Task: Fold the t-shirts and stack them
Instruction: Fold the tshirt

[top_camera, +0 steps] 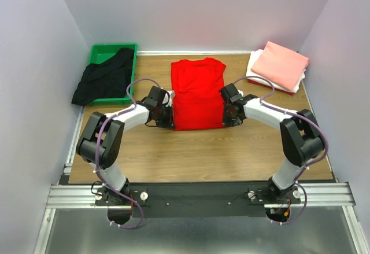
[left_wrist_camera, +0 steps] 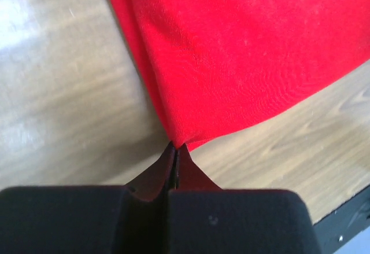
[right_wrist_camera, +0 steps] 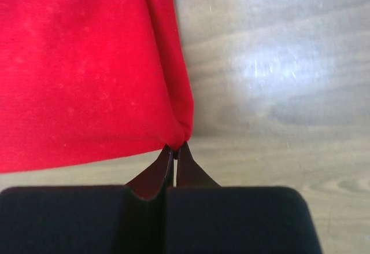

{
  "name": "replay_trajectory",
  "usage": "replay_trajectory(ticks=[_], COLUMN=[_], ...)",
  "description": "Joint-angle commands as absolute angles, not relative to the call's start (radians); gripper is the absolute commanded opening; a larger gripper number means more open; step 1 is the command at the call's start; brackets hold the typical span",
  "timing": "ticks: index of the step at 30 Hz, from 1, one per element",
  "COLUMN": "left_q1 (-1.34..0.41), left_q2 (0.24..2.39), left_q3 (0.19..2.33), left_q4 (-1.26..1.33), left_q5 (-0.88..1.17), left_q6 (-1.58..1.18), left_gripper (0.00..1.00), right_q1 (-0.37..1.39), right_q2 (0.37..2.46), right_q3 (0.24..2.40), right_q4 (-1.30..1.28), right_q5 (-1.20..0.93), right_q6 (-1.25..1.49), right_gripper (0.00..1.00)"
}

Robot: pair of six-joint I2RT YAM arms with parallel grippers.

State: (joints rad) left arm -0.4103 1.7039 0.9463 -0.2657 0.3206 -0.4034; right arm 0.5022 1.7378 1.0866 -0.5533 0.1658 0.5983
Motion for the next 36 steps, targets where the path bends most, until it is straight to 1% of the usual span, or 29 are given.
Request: replay_trajectory(ticks=[1,9,16,24,29,32,36], left_q1=[-0.41,-0.411,-0.413,-0.414,-0.417,-0.417,-0.417], left_q2=[1.631,1.485,1.355,1.131,1.01,0.979,0.994], left_q3=[0.923,0.922,0.882,0.877,0.87,0.887,0.929], left_q4=[-0.368,-0.457,-0.544,-0.684,-0.747,-0.761,-0.739], left_q5=[0.285,0.316,0.322,0.347,0.39,0.382,0.367], left_q6=[-0.356,-0.356,-0.38,-0.446,-0.52,-0.543,-0.555], left_gripper=[0.0,0.0,0.0,0.0,0.0,0.0,0.0], right_q1=[0.497,0.5,0.532,0.604,0.73,0.736,0.736], right_q2=[1.643,1.494,1.399,1.269,1.2,1.195,1.21], right_q3=[1.051,1.017,1.045,1.111,1.161,1.224,1.268], right_q4=[-0.65,-0.778,-0.88,-1.086,-1.175,-1.193,-1.166], right_q5=[0.153,0.08,0.061,0.092,0.123,0.161,0.25], right_q6=[0.571,0.58,0.649,0.778,0.961,0.979,0.992], right_gripper=[0.0,0.0,0.0,0.0,0.0,0.0,0.0])
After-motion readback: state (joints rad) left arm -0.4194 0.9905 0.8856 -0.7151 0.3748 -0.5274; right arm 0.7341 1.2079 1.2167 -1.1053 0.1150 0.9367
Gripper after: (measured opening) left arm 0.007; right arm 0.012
